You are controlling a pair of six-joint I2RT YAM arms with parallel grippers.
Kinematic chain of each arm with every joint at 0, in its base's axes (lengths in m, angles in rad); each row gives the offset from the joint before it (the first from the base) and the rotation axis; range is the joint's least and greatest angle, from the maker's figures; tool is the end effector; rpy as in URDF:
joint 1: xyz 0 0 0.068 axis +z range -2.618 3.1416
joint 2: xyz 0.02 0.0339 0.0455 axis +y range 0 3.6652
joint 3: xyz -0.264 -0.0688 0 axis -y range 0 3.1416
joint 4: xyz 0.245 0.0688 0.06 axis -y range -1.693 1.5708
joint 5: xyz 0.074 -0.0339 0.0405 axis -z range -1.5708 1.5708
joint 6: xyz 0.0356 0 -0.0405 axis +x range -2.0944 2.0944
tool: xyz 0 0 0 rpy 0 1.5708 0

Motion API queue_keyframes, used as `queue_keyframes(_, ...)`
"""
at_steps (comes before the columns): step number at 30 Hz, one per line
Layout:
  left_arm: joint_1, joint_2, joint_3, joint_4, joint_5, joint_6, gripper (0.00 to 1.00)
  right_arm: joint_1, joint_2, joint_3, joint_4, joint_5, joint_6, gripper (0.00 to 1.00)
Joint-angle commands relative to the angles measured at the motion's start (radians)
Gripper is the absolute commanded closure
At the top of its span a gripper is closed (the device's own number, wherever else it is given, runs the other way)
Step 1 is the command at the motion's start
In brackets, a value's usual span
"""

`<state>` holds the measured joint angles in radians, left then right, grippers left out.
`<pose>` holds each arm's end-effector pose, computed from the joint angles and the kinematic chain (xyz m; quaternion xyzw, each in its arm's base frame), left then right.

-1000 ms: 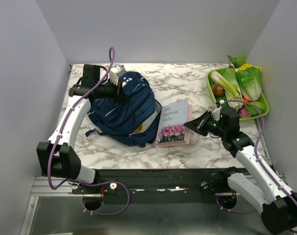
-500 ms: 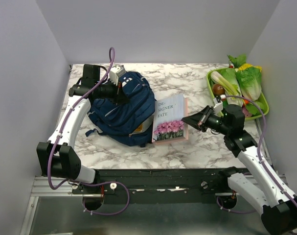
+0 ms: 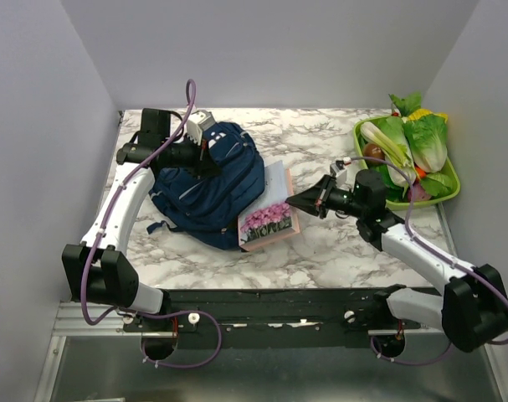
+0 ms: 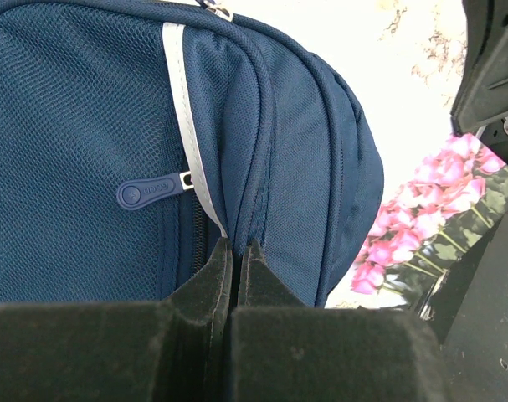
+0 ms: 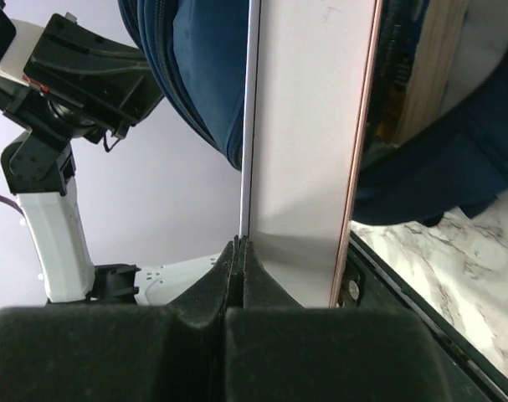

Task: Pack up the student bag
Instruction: Place the book in the student bag.

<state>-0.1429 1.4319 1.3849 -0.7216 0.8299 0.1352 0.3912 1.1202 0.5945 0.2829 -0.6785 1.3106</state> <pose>0.2947 -0.0689 0.3552 0.2727 0.8126 -0.3725 0.3559 0.2187 0.1144 0.2556 0.1457 0.7565 0.6097 0.1861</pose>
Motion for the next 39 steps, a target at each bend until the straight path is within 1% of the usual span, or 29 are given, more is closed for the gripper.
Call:
queue_keyframes(1,-0.001,-0.080,0.083,0.039,0.138,-0.009,1.00,0.024,0.120,0.034,0.286,-0.058,0.091,0.99)
queue_keyframes(6,-0.001,-0.085,0.089,0.013,0.147,0.007,1.00,0.046,0.257,0.079,0.392,-0.033,0.089,0.99)
queue_keyframes(11,-0.001,-0.090,0.103,-0.013,0.175,0.000,1.00,0.048,0.427,0.168,0.423,0.008,0.070,0.99)
queue_keyframes(13,-0.001,-0.091,0.103,-0.012,0.196,-0.017,1.00,0.049,0.464,0.186,0.433,0.045,0.064,0.99)
queue_keyframes(18,-0.001,-0.084,0.095,-0.022,0.209,-0.005,1.00,0.051,0.568,0.270,0.378,0.118,0.001,0.99)
queue_keyframes(22,-0.001,-0.048,0.135,-0.105,0.224,0.032,1.00,0.073,0.659,0.341,0.343,0.125,0.001,0.99)
queue_keyframes(27,-0.006,-0.053,0.148,-0.079,0.239,-0.002,1.00,0.132,0.682,0.448,0.181,0.183,-0.091,0.99)
queue_keyframes(30,-0.014,-0.071,0.134,-0.062,0.236,-0.019,1.00,0.149,0.693,0.449,0.183,0.204,-0.076,0.99)
queue_keyframes(32,-0.018,-0.089,0.126,-0.065,0.232,-0.017,1.00,0.159,0.693,0.450,0.155,0.230,-0.085,0.99)
queue_keyframes(34,-0.020,-0.102,0.118,-0.082,0.238,0.001,1.00,0.163,0.693,0.449,0.139,0.269,-0.102,0.99)
queue_keyframes(39,-0.021,-0.113,0.112,-0.154,0.253,0.067,1.00,0.166,0.675,0.407,0.185,0.388,-0.100,0.99)
